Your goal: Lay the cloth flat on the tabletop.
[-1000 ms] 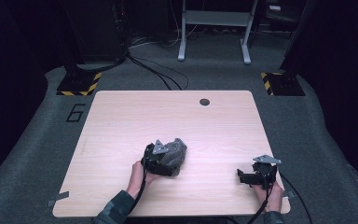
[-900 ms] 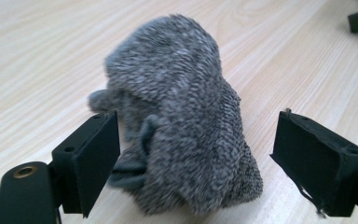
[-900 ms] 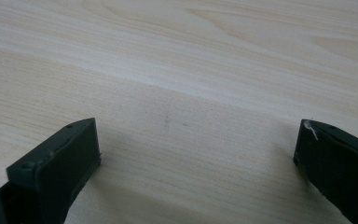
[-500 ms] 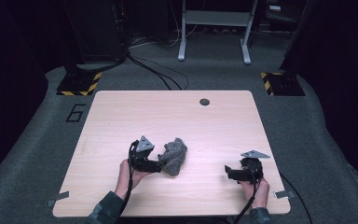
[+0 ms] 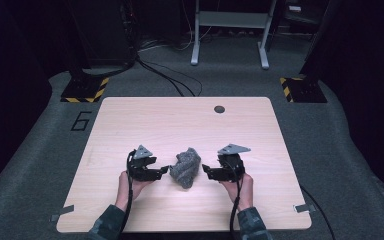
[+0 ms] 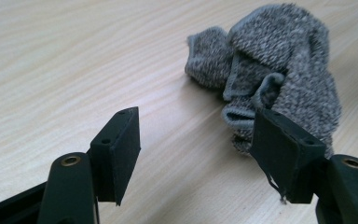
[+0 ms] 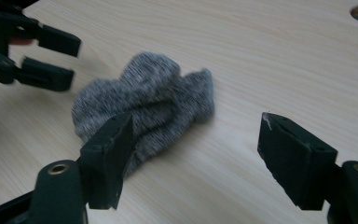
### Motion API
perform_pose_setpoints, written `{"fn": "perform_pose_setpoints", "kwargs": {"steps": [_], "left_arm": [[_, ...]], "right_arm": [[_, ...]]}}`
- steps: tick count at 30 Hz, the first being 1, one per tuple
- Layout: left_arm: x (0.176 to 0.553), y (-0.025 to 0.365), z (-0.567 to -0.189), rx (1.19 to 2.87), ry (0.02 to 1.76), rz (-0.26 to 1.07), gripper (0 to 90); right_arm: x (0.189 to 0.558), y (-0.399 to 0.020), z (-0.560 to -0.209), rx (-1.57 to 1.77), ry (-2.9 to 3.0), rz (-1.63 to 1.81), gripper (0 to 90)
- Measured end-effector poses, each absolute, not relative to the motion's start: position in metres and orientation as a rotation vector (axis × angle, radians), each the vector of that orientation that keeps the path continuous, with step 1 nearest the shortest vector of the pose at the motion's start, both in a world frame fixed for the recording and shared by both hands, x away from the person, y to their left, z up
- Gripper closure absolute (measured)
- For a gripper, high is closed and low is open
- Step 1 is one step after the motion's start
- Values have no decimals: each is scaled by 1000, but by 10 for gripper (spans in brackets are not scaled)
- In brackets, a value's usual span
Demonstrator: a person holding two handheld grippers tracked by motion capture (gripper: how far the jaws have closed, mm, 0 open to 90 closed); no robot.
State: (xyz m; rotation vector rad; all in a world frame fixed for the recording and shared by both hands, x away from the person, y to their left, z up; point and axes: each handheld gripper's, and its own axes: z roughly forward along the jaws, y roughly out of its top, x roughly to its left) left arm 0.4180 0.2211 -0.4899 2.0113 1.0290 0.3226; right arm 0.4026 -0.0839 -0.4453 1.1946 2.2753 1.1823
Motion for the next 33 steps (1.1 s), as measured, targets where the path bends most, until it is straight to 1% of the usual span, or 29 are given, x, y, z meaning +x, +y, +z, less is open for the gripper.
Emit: {"fn": "perform_pose_setpoints", "kwargs": {"steps": [4, 7, 9, 11, 14, 15, 18, 20, 22, 24, 33], "left_arm": [[423, 218, -496, 1994, 1020, 232, 333], [424, 214, -500, 1995, 971, 158, 342], [423, 211, -502, 1998, 960, 144, 380], [423, 208, -503, 2007, 939, 127, 435], [421, 204, -504, 2014, 909, 119, 565], [421, 203, -504, 2018, 910, 121, 595], [420, 200, -506, 2020, 912, 128, 701], [419, 198, -509, 2013, 920, 125, 766], [418, 196, -510, 2014, 921, 127, 826], [416, 195, -511, 2017, 914, 129, 858], [413, 202, -506, 1971, 938, 161, 875]], "right_arm": [[413, -58, -442, 1153, 2312, 1157, 324], [424, -45, -445, 1182, 2347, 1144, 448], [430, -40, -450, 1187, 2372, 1119, 460], [435, -37, -457, 1243, 2408, 1130, 501], [437, -37, -465, 1276, 2419, 1143, 620], [437, -37, -466, 1262, 2427, 1144, 656], [436, -36, -470, 1240, 2439, 1132, 746], [435, -35, -470, 1244, 2436, 1126, 789], [433, -34, -471, 1229, 2436, 1130, 819], [432, -33, -471, 1228, 2425, 1132, 836], [424, -41, -460, 1174, 2376, 1146, 854]]}}
